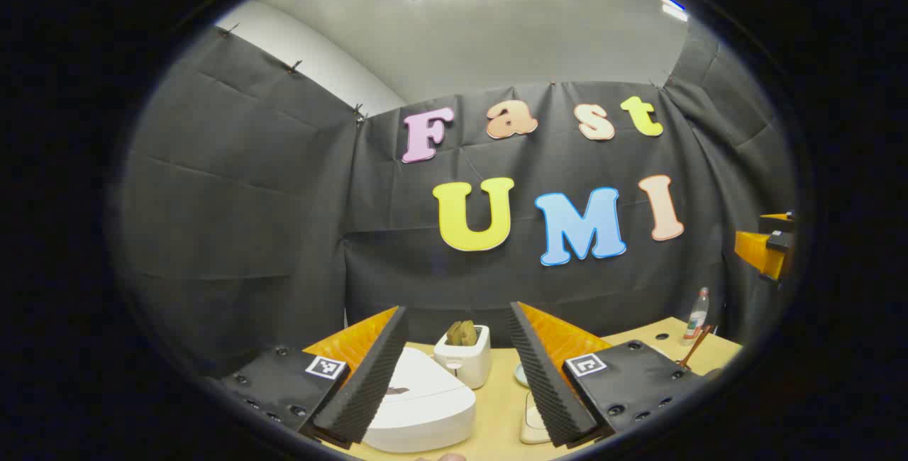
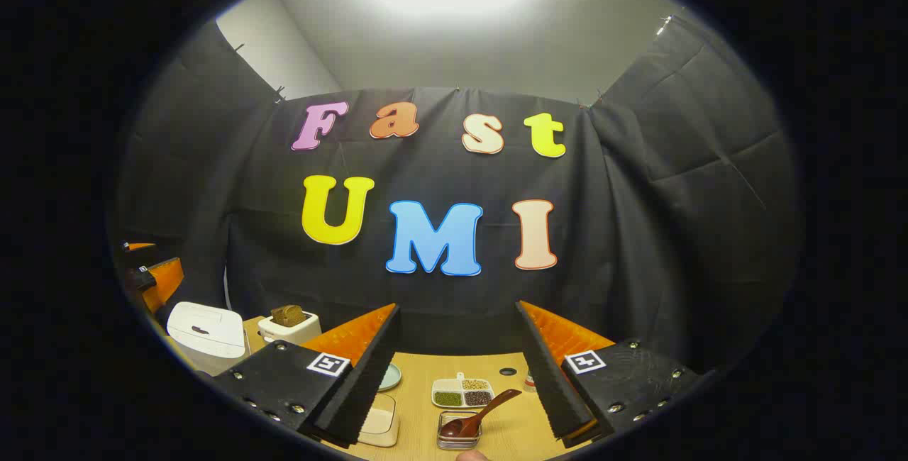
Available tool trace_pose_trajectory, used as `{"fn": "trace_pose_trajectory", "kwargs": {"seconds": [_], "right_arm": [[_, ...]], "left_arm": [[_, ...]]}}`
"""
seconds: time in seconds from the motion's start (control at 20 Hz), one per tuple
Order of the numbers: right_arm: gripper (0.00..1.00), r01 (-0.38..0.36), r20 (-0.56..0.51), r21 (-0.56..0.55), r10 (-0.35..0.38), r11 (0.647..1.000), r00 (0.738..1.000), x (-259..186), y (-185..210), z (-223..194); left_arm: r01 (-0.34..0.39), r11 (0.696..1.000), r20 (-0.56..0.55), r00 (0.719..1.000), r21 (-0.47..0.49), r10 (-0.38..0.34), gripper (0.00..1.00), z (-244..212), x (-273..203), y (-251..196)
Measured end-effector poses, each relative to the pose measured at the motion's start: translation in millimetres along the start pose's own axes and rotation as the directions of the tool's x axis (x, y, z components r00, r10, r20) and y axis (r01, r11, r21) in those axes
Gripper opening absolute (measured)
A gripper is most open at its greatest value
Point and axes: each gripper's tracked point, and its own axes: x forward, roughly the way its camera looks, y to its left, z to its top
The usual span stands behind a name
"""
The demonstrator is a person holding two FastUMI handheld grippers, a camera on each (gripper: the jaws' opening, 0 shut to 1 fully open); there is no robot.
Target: Close the left gripper, press the button to open the rice cooker; take a wooden spoon from the chopstick holder with the right hand, scoop a spoonful of rice and pour it into the rice cooker, then put the wooden spoon back into the chopstick holder.
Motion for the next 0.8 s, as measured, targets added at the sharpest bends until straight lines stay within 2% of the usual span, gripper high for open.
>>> {"fn": "trace_pose_trajectory", "kwargs": {"seconds": [0.8], "right_arm": [[0.95, -0.005, -0.003, 0.004, 0.005, 1.0, 1.0, -8, -2, -3]], "left_arm": [[-0.048, 0.999, 0.004, 0.999, 0.014, 0.048, 0.98, 1, -12, 18]]}}
